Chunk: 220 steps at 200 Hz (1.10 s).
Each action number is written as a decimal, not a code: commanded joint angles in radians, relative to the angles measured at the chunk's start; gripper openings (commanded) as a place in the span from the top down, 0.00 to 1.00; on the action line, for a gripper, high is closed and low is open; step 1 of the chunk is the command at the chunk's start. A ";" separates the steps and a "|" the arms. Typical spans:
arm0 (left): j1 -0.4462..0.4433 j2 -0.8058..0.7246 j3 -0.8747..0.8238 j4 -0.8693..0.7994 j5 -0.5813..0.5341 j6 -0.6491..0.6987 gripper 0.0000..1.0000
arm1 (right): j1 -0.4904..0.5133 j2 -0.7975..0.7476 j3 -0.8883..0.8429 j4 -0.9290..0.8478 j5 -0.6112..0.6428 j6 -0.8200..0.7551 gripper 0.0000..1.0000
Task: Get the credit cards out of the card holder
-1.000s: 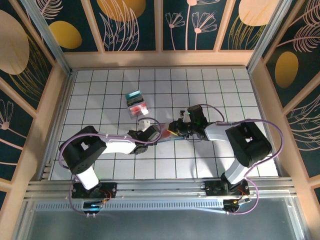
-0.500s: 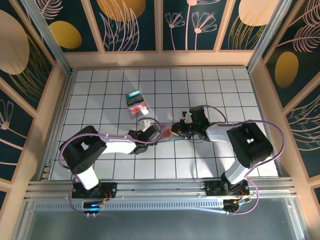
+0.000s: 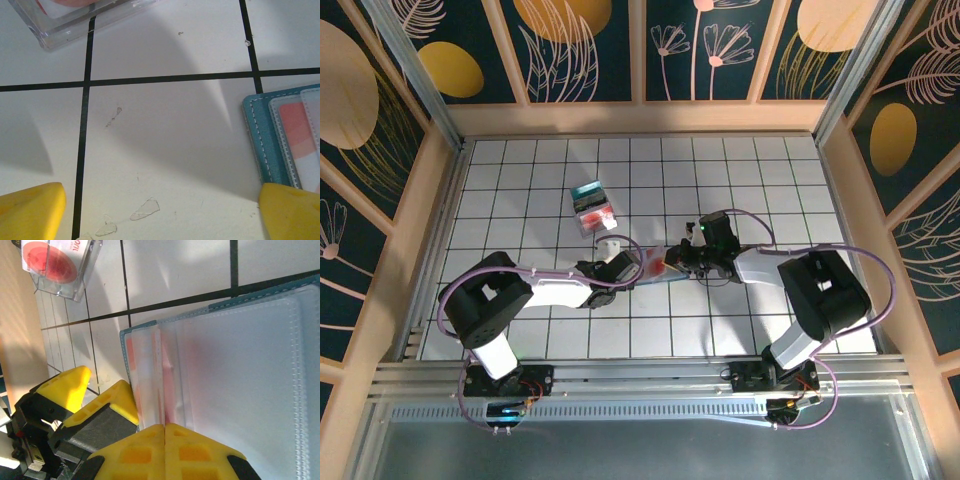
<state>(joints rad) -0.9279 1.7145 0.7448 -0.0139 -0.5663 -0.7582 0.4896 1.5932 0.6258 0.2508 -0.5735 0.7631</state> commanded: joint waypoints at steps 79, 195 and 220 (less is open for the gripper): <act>-0.003 -0.152 0.037 -0.145 -0.005 -0.006 0.01 | -0.006 -0.101 0.050 -0.145 0.095 -0.102 1.00; 0.129 -0.423 -0.006 0.035 0.191 0.003 0.01 | -0.005 -0.260 0.068 -0.204 0.207 -0.156 1.00; 0.154 -0.468 -0.029 0.132 0.270 0.017 0.01 | -0.007 -0.297 0.057 -0.146 0.221 -0.145 1.00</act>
<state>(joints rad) -0.7918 1.2850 0.7437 -0.0063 -0.4007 -0.7601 0.4896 1.3430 0.6743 0.0490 -0.3897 0.6296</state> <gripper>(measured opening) 0.988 0.048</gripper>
